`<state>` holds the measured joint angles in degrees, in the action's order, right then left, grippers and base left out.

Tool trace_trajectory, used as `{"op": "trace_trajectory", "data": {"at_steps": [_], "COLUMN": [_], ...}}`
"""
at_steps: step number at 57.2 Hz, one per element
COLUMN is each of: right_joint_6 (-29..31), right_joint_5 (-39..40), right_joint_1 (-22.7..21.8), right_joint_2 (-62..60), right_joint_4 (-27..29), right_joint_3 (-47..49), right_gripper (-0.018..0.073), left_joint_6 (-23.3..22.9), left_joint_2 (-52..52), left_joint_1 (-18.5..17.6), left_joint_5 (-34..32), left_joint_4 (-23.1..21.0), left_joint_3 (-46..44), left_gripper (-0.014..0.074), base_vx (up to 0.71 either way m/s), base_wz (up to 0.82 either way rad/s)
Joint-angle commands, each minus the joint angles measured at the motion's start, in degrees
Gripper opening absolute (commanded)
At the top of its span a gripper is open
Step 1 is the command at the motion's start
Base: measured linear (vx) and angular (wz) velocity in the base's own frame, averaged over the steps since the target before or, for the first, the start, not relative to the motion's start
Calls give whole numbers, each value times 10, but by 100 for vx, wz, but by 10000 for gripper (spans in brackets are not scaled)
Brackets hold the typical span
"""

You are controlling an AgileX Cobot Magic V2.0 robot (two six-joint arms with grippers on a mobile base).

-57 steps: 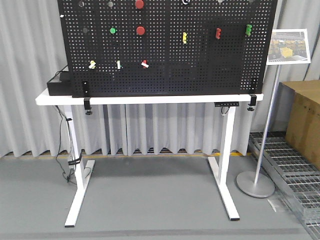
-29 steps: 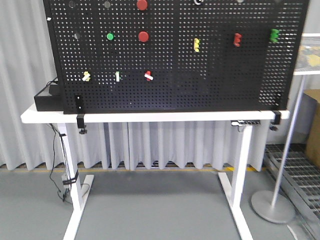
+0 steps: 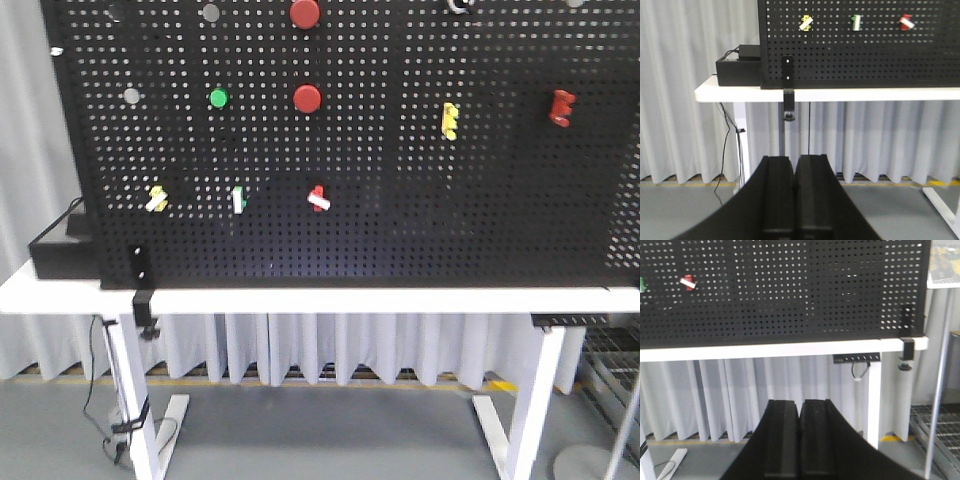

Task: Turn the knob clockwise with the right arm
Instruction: 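Drive the base forward toward the black pegboard on the white desk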

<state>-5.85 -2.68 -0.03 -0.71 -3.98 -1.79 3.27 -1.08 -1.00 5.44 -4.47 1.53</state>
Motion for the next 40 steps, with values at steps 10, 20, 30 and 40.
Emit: {"op": "trace_trajectory", "data": {"at_steps": [10, 20, 30, 40], "right_joint_6": [3, 3, 3, 3], "right_joint_5": [46, 46, 46, 46], "right_joint_1": [-1, -1, -1, -1], "right_joint_2": [-6, -6, -6, -6], "right_joint_4": [-1, -1, -1, -1], "right_joint_3": [-3, -3, -3, -3], "right_gripper": [-9, -9, -9, -9], "left_joint_6": [-3, -3, -3, -3], "left_joint_2": [-6, -6, -6, -6], "left_joint_1": [-4, -4, -4, -4], "left_joint_5": [-49, -49, -49, -49], "left_joint_4": [-2, -2, -2, -2], "left_joint_3": [6, 6, 6, 6], "left_gripper": [-6, -6, -6, -6], "base_vx": [44, 42, 40, 38], "base_wz": [-1, -1, 1, 1]}}
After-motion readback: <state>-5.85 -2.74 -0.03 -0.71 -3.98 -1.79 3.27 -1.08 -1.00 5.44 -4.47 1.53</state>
